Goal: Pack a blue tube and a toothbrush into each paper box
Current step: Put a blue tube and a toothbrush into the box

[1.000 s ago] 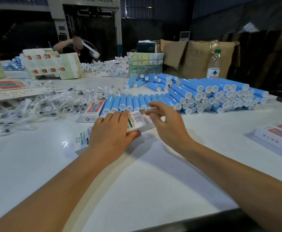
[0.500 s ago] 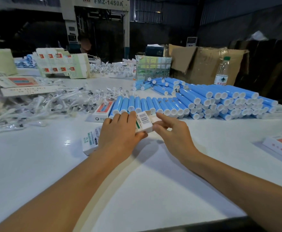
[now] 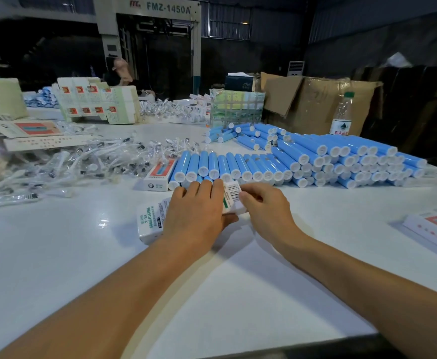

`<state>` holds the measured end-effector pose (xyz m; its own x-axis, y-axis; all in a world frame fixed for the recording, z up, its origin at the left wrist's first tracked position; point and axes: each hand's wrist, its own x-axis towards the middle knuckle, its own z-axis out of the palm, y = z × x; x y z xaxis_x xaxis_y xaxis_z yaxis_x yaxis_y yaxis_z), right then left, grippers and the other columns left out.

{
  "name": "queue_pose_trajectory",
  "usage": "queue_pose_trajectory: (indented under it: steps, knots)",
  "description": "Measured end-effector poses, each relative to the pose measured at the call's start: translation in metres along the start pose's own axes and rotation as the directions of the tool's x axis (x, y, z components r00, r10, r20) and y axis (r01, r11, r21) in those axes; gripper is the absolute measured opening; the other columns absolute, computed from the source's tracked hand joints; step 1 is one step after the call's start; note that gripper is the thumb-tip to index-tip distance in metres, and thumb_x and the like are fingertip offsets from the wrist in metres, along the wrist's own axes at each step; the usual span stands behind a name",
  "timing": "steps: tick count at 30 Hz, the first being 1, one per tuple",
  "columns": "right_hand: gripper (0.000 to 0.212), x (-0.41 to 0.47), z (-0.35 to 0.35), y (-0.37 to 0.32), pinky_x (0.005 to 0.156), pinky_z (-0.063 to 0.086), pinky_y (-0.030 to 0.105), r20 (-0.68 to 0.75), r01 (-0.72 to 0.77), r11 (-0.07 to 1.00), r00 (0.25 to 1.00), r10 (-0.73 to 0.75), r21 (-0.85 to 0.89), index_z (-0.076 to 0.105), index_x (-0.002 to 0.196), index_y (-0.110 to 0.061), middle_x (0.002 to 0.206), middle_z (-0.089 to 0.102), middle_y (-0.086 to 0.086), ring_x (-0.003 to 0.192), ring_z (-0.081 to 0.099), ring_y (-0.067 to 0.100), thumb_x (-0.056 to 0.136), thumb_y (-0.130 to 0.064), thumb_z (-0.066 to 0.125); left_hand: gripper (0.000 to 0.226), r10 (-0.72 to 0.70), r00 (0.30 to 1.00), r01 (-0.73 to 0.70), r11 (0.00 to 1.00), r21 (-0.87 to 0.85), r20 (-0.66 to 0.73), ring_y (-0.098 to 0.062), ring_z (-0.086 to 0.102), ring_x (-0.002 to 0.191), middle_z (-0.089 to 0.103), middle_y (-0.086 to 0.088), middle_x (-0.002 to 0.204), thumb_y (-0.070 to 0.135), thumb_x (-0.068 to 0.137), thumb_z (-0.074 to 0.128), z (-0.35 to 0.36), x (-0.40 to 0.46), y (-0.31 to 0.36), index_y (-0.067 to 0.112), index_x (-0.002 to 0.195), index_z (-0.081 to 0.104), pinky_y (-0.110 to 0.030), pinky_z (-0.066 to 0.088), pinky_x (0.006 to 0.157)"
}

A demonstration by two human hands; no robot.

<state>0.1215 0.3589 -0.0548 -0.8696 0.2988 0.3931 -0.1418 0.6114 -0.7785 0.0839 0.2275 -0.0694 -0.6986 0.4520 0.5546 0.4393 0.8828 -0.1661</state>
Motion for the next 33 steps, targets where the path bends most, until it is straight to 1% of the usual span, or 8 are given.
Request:
queue_pose_trajectory:
  steps: [4,11,15,17,20,24,27,33]
  knots:
    - [0.035,-0.001,0.004,0.004,0.091,0.04,0.051,-0.021,0.029,0.997,0.999,-0.03,-0.074,0.054,0.069,-0.034,0.087,0.058,-0.001,0.088,0.05,0.019,0.094,-0.01,0.046,0.07,0.028,1.0,-0.028,0.999,0.018,-0.005,-0.024,0.047,0.113,0.049,-0.005,0.127,0.063,0.091,0.034,0.0,-0.004,0.005,0.011,0.137,0.033,-0.035,0.033,0.089]
    - [0.017,0.003,0.0,0.01,0.079,0.024,0.033,0.005,0.12,0.963,0.993,-0.122,-0.24,0.064,0.097,-0.029,0.093,0.052,-0.009,0.103,0.043,0.016,0.096,-0.028,0.047,0.071,-0.02,0.998,0.016,0.998,-0.061,-0.055,-0.024,0.053,0.108,0.055,-0.005,0.122,0.063,0.088,0.042,-0.006,-0.004,0.004,0.01,0.136,0.041,-0.034,0.037,0.085]
    - [0.064,0.01,-0.009,0.01,0.095,0.036,0.034,-0.158,-0.059,0.967,0.982,0.1,0.248,0.038,0.139,-0.029,0.128,0.042,-0.004,0.116,0.044,0.014,0.084,-0.04,0.067,0.073,-0.096,0.992,0.086,0.988,-0.126,-0.077,-0.022,0.046,0.118,0.049,-0.002,0.132,0.064,0.088,0.037,-0.007,-0.001,0.0,0.015,0.141,0.031,-0.034,0.035,0.092]
    - [0.072,0.012,-0.009,0.008,0.09,0.049,0.039,0.137,-0.33,0.676,0.936,0.323,0.659,0.041,0.138,-0.017,0.127,0.056,0.009,0.106,0.058,0.023,0.076,-0.035,0.073,0.074,-0.095,0.992,0.084,0.988,-0.129,-0.084,-0.021,0.045,0.119,0.047,-0.001,0.133,0.064,0.088,0.036,-0.007,-0.001,0.0,0.015,0.142,0.028,-0.033,0.034,0.093]
    - [0.04,0.012,-0.004,0.008,0.065,0.059,0.034,0.5,-0.566,0.317,0.823,0.268,0.761,0.062,0.107,0.001,0.092,0.071,0.018,0.077,0.07,0.026,0.072,-0.019,0.068,0.067,-0.027,0.997,0.019,0.995,-0.098,-0.075,-0.02,0.043,0.119,0.044,-0.001,0.133,0.057,0.092,0.036,-0.004,-0.003,0.004,0.014,0.143,0.025,-0.032,0.031,0.093]
    - [0.009,0.01,0.008,0.013,0.063,0.057,0.035,0.282,-0.355,0.579,0.935,0.215,0.734,0.061,0.094,0.001,0.082,0.071,0.015,0.073,0.07,0.024,0.088,0.004,0.055,0.066,-0.014,0.998,0.007,0.993,-0.116,-0.058,-0.026,0.051,0.113,0.053,-0.007,0.125,0.054,0.092,0.045,-0.006,-0.004,0.01,0.007,0.137,0.039,-0.035,0.037,0.09]
    - [0.013,0.001,0.015,0.015,0.075,0.051,0.035,0.089,-0.095,0.959,0.993,0.073,0.267,0.06,0.095,-0.01,0.089,0.067,0.008,0.082,0.064,0.022,0.094,-0.012,0.047,0.066,0.038,0.998,-0.042,0.996,-0.077,-0.052,-0.028,0.059,0.102,0.061,-0.011,0.113,0.049,0.083,0.062,-0.009,-0.006,0.013,0.001,0.127,0.052,-0.037,0.045,0.082]
    - [0.011,-0.007,0.02,0.017,0.056,0.038,0.01,0.071,0.069,0.998,0.995,-0.068,-0.013,0.047,0.101,-0.023,0.081,0.056,-0.014,0.071,0.054,0.0,0.101,-0.022,0.036,0.053,0.052,0.99,-0.058,0.997,-0.047,-0.128,-0.028,0.065,0.077,0.067,-0.012,0.088,0.033,0.065,0.073,-0.013,-0.011,0.015,0.0,0.106,0.066,-0.033,0.05,0.066]
